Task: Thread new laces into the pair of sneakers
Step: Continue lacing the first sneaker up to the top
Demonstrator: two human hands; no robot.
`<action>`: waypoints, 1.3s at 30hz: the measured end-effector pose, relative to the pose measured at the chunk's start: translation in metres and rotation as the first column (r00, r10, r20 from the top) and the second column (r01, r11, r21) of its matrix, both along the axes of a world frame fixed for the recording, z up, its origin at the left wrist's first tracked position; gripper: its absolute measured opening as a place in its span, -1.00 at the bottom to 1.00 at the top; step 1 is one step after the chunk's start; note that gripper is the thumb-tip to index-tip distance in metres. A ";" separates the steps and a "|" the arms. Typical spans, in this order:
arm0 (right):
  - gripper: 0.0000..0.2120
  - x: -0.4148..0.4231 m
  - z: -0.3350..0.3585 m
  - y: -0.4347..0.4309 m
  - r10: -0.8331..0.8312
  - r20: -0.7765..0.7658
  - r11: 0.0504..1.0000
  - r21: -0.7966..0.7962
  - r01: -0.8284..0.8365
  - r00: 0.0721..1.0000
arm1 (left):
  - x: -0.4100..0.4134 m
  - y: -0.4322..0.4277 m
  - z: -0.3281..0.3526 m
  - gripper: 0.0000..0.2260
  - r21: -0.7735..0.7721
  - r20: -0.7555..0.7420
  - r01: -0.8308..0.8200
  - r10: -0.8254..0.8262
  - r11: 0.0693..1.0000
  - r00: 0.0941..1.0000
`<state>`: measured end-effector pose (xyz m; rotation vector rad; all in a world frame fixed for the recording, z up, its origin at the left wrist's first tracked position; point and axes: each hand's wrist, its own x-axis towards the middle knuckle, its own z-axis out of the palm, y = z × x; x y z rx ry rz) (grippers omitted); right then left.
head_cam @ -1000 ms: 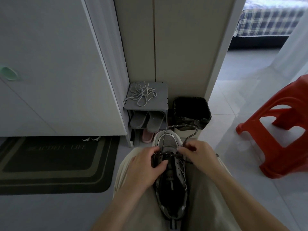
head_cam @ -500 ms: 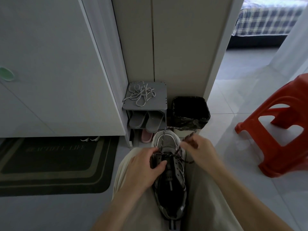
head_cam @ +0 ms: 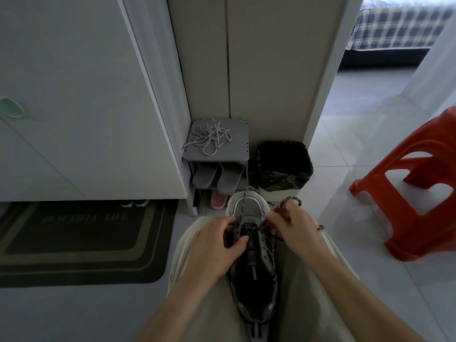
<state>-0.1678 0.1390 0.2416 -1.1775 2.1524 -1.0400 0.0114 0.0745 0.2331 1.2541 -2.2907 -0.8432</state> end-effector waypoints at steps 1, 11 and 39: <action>-0.88 0.002 0.001 0.001 0.049 -0.040 0.999 0.023 -0.048 0.998 | 0.000 0.000 0.000 -0.53 0.001 0.001 -0.001 0.001 1.000 1.000; -0.80 0.004 -0.004 0.001 -0.099 0.046 0.992 -0.077 0.102 0.994 | -0.001 0.001 0.000 -0.53 -0.015 0.011 0.000 0.000 1.000 1.000; -0.97 -0.002 -0.002 0.020 0.177 -0.322 0.981 -0.016 -0.192 0.930 | -0.017 -0.036 0.019 -0.91 -0.030 -0.187 -0.184 0.175 0.982 0.967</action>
